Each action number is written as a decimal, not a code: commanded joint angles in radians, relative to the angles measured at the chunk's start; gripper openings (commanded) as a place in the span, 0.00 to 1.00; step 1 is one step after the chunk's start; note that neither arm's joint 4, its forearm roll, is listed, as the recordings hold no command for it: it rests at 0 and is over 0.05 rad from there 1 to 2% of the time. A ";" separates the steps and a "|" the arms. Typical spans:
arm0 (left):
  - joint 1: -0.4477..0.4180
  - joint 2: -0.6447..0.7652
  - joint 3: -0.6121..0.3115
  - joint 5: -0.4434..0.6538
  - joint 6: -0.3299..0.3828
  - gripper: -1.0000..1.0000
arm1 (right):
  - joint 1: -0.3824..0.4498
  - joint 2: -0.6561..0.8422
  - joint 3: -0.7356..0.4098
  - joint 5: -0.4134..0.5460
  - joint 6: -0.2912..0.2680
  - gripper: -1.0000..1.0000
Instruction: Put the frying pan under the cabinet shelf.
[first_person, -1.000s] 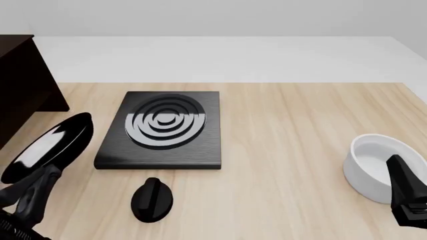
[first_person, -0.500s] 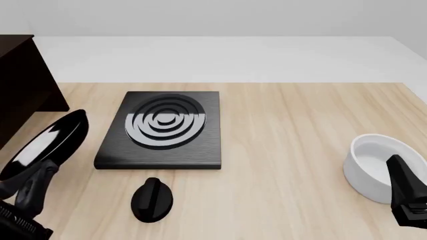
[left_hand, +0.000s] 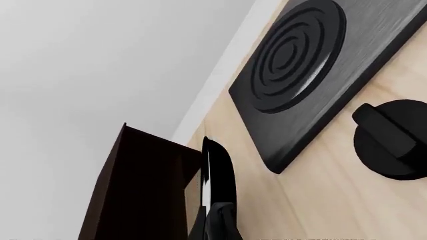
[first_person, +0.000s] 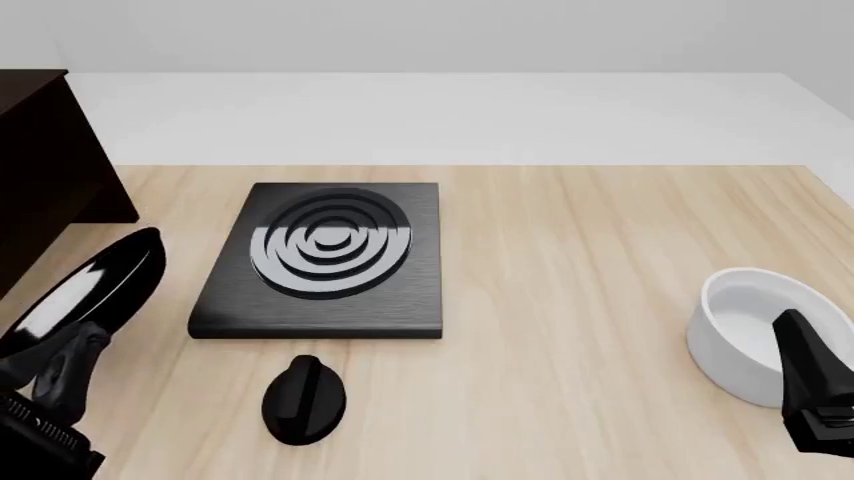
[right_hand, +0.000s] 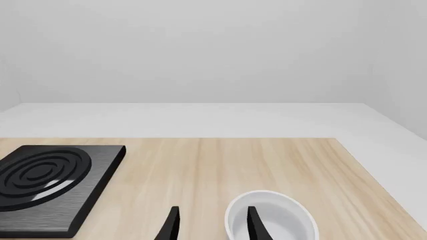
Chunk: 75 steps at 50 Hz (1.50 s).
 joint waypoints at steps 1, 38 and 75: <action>0.014 0.027 0.000 -0.042 0.002 0.00 | 0.000 0.000 0.000 0.000 0.000 1.00; 0.034 0.269 0.000 -0.299 -0.056 0.00 | 0.000 0.000 0.000 0.000 0.000 1.00; 0.069 0.504 0.000 -0.523 -0.205 0.00 | 0.000 0.000 0.000 0.000 0.000 1.00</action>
